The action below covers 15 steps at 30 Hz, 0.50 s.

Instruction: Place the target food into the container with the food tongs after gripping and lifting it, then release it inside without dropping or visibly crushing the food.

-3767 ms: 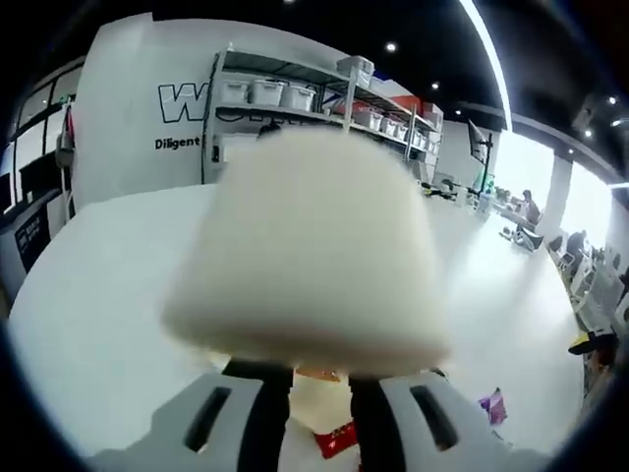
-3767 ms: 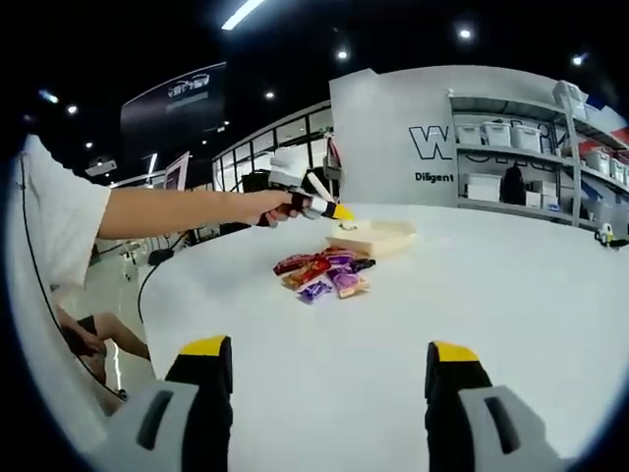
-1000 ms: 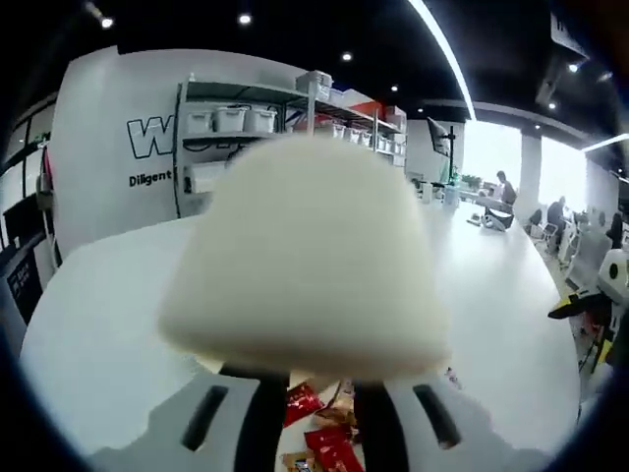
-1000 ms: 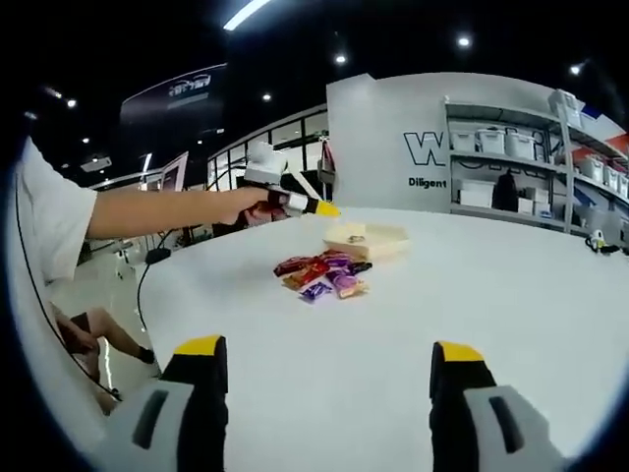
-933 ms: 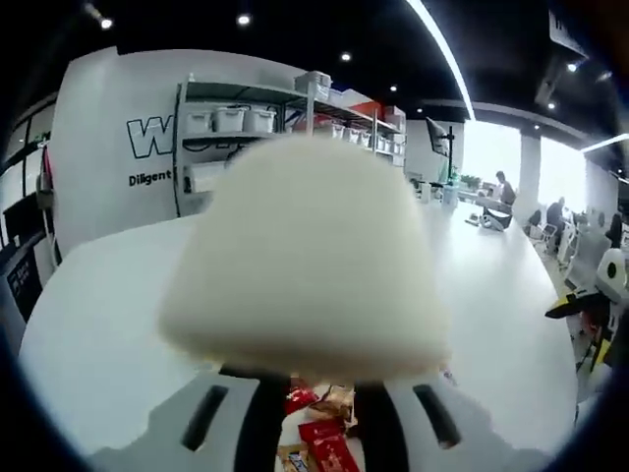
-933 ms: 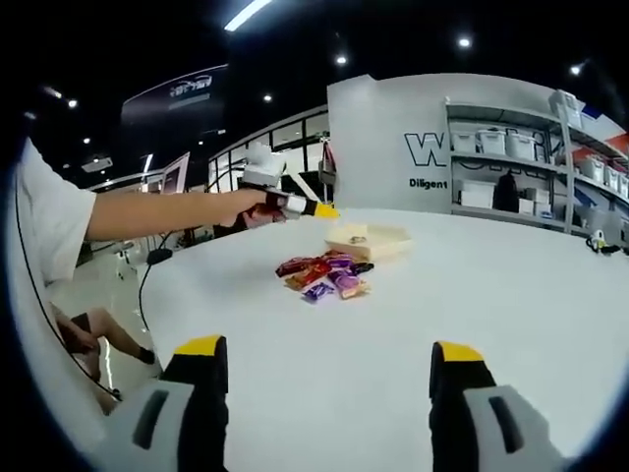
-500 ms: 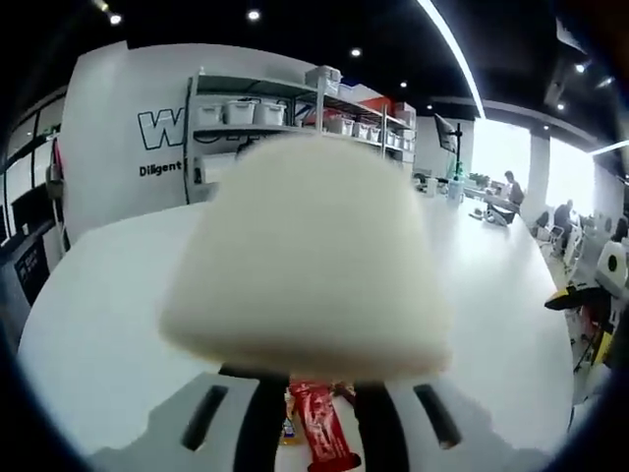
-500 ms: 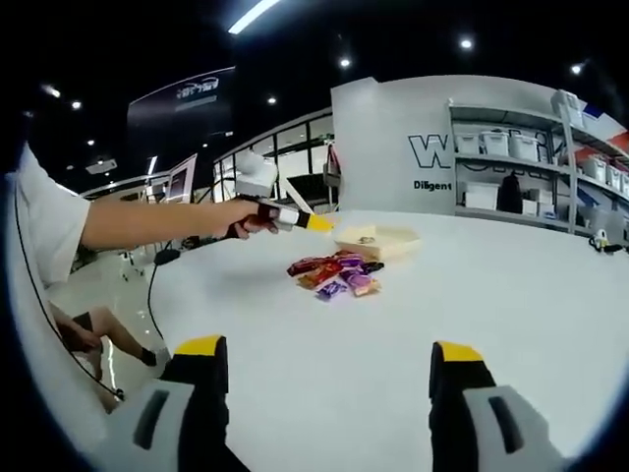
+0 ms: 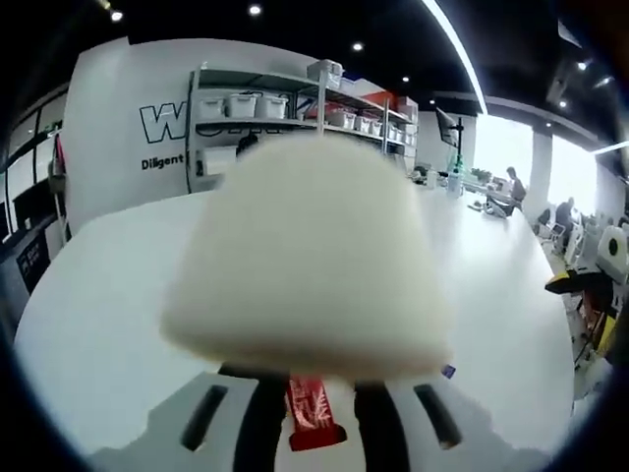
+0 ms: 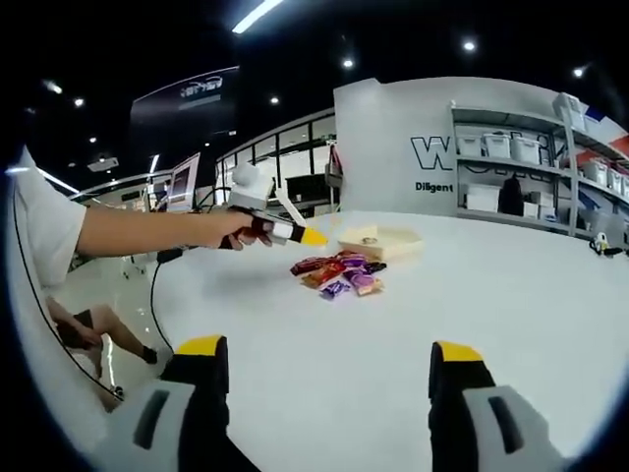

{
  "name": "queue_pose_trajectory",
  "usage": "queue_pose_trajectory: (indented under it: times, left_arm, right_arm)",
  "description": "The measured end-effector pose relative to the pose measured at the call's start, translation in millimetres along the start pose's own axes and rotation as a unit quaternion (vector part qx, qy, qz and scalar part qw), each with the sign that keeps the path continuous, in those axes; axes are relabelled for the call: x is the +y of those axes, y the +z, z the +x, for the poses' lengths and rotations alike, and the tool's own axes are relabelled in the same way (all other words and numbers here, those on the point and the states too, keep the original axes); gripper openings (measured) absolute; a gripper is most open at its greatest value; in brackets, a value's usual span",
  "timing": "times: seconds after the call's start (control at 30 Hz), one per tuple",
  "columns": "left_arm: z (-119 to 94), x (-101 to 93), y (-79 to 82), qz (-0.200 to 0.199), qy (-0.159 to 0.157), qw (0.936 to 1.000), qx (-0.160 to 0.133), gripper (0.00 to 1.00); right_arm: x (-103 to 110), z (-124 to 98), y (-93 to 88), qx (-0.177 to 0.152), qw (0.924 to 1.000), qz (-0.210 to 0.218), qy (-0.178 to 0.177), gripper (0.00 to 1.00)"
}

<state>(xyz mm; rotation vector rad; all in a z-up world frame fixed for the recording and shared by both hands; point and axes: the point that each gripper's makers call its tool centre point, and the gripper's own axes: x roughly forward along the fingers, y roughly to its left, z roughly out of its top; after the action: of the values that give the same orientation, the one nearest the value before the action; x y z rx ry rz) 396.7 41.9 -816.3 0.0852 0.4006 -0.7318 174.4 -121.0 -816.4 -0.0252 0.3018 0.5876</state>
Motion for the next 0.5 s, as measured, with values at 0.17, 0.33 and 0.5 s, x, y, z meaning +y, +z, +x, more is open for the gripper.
queue_pose_trajectory:
  times: [0.17, 0.33, 0.5]
  left_arm:
    - [-0.7, 5.2, -8.3, -0.001, 0.006, 1.0000, 0.004, 0.24]
    - [-1.0, 5.9, -15.9, -0.003, 0.009, 0.9999, 0.011, 0.24]
    - [-2.5, 7.4, -19.0, -0.004, 0.012, 0.9998, 0.013, 0.24]
  right_arm:
    - [0.6, -0.6, -1.6, 0.002, 1.0000, -0.001, 0.000, 0.81]
    - [0.7, -1.0, -4.0, 0.007, 1.0000, -0.004, 0.001, 0.81]
    - [1.4, -0.8, -1.6, 0.004, 1.0000, -0.002, 0.002, 0.81]
